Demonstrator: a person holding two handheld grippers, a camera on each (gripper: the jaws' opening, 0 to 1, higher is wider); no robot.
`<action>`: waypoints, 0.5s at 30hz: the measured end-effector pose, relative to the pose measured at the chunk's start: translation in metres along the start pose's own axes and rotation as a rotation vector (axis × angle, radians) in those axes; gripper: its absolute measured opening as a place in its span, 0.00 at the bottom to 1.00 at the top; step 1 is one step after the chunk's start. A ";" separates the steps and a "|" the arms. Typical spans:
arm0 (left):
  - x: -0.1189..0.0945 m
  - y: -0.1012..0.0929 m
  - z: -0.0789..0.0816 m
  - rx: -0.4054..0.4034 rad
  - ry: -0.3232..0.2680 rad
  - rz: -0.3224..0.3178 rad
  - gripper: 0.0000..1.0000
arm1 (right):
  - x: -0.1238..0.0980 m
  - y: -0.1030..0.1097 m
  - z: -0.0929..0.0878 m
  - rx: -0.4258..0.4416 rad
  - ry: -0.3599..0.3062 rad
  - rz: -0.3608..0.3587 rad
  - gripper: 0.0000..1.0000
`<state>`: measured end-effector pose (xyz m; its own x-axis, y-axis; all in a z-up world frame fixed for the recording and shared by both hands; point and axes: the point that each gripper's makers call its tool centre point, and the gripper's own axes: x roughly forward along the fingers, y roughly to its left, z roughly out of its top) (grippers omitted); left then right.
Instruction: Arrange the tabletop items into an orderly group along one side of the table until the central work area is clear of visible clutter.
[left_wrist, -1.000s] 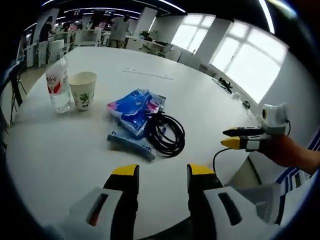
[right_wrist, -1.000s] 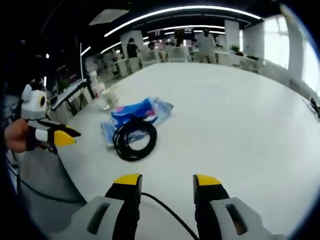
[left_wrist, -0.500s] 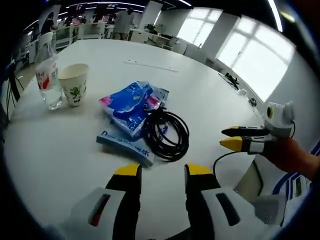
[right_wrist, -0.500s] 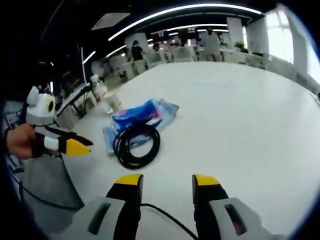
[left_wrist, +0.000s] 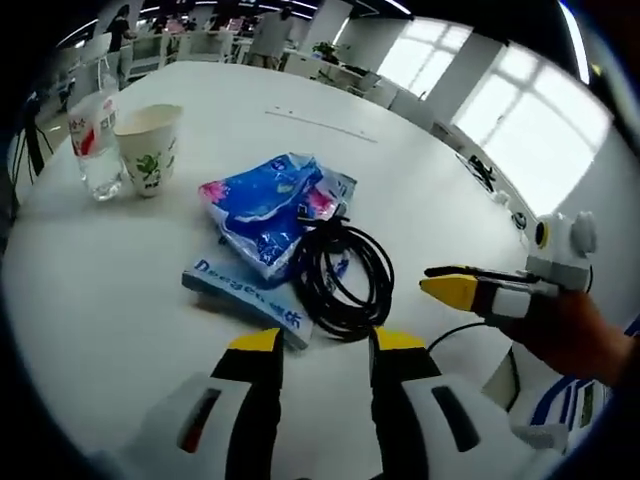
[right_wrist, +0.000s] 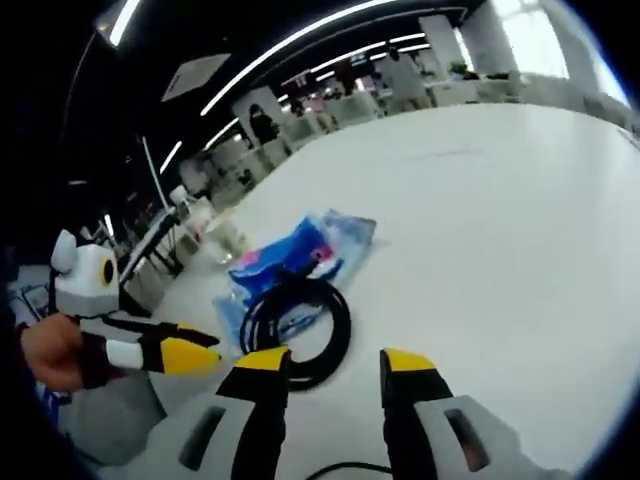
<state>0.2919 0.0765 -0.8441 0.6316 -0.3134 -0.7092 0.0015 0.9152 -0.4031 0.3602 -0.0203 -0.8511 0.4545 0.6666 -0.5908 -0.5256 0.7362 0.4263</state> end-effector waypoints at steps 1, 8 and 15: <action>0.001 0.001 0.000 -0.011 0.001 0.003 0.31 | 0.005 0.000 -0.002 0.005 0.006 0.003 0.34; 0.004 0.002 -0.007 -0.015 0.031 0.026 0.31 | 0.015 0.008 -0.003 0.064 0.021 0.002 0.35; 0.019 0.006 -0.012 -0.020 0.054 0.033 0.31 | 0.025 0.010 0.003 0.165 -0.009 0.002 0.30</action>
<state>0.2949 0.0731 -0.8667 0.5880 -0.2971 -0.7523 -0.0341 0.9202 -0.3900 0.3684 0.0035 -0.8596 0.4603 0.6683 -0.5845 -0.4015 0.7438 0.5343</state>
